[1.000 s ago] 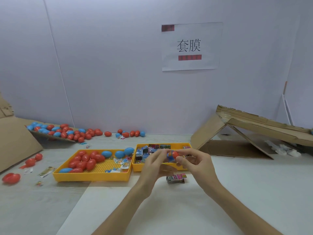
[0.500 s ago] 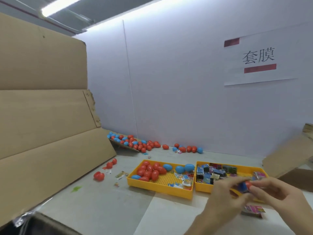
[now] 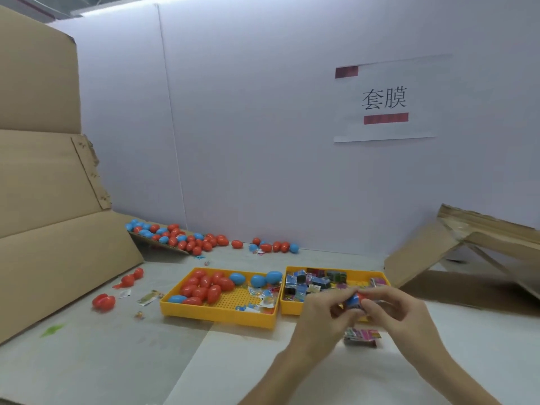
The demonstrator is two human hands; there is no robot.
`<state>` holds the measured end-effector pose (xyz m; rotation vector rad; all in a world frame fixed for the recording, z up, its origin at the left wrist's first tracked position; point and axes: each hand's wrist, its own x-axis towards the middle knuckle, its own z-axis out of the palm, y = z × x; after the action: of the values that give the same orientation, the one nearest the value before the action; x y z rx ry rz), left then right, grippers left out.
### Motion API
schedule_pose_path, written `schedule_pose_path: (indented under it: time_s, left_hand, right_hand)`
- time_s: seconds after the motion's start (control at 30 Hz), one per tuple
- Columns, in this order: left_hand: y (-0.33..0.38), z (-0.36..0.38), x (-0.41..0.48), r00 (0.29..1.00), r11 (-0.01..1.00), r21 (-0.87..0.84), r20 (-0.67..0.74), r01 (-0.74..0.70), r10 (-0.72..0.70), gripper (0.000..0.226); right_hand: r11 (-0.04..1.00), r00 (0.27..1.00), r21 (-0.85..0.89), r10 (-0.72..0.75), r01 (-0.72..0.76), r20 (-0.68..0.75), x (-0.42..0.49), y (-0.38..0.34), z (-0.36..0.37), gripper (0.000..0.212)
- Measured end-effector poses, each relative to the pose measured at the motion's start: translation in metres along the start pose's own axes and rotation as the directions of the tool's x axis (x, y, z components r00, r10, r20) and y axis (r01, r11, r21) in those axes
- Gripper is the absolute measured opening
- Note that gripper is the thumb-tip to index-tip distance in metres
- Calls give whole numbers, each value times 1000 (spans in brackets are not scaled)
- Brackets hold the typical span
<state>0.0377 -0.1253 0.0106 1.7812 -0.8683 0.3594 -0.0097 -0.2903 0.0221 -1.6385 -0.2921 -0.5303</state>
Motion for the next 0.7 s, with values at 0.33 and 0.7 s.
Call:
schedule_pose_path:
  time_s: [0.33,0.7]
  left_hand:
    - [5,3,-2,989,988,-79,67,134,-129,27]
    - [7,2,-4,998,999,-8,60,32,-31,34]
  right_hand:
    - [988,991,94,130,-125,-41,3,1,-6,6]
    - [969,984,172,175,-174,10,3,2,-6,25]
